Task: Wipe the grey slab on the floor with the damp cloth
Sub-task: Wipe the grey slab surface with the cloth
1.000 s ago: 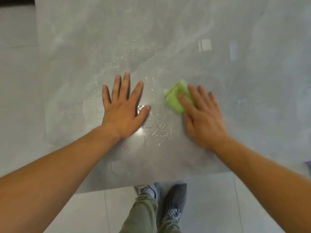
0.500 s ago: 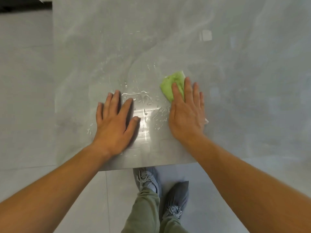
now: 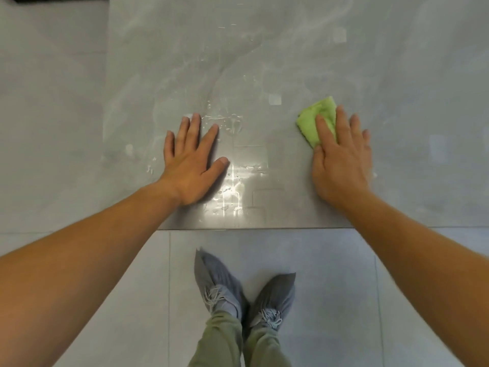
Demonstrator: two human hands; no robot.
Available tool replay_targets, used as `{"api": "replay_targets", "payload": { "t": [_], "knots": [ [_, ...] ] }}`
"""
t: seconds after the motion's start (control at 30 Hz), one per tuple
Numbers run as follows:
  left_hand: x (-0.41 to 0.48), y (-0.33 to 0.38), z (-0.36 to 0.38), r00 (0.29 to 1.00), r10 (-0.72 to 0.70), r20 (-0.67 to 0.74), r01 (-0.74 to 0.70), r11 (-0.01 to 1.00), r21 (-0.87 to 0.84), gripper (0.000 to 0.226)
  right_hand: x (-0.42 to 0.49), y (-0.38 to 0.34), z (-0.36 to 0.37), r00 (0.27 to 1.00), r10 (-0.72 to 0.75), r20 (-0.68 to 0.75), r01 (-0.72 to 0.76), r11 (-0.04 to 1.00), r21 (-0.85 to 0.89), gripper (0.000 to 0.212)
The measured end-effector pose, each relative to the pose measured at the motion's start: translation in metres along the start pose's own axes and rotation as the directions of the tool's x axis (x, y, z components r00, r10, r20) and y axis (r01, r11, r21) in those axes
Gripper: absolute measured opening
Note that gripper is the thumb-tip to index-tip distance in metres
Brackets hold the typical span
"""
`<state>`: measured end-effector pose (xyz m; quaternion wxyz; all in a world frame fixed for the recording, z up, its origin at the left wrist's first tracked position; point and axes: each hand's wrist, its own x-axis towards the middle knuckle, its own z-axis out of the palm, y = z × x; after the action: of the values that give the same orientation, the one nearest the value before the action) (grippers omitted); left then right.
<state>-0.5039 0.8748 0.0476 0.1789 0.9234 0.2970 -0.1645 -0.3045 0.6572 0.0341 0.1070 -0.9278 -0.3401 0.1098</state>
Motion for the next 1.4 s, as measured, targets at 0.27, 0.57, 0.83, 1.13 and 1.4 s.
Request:
{"api": "replay_targets", "payload": {
  "t": [0.27,0.57,0.83,1.13,1.4],
  "knots": [
    [0.001,0.001,-0.002,1.000,-0.010,0.013,0.011,0.999,-0.035,0.075,-0.066,-0.017,0.016,0.795,-0.592,0.129,0.602,0.797,-0.048,0.059],
    [0.002,-0.002,-0.002,1.000,0.004,0.005,-0.004,0.998,-0.058,0.072,-0.048,-0.068,0.030,0.953,-0.302,0.015,0.303,0.953,-0.024,0.067],
    [0.000,-0.003,-0.009,1.000,0.016,0.026,-0.011,0.984,-0.179,0.066,-0.033,-0.038,0.019,0.946,-0.320,0.051,0.322,0.946,-0.046,0.057],
    [0.027,-0.043,-0.041,0.982,-0.079,-0.174,0.060,0.992,-0.111,0.056,-0.071,-0.121,0.045,0.804,-0.579,0.138,0.587,0.809,-0.027,0.063],
    [0.057,-0.075,-0.045,0.990,-0.098,-0.103,0.093,0.995,-0.045,0.061,0.054,-0.126,0.033,0.998,-0.033,-0.047,0.033,0.999,-0.008,0.057]
  ]
}}
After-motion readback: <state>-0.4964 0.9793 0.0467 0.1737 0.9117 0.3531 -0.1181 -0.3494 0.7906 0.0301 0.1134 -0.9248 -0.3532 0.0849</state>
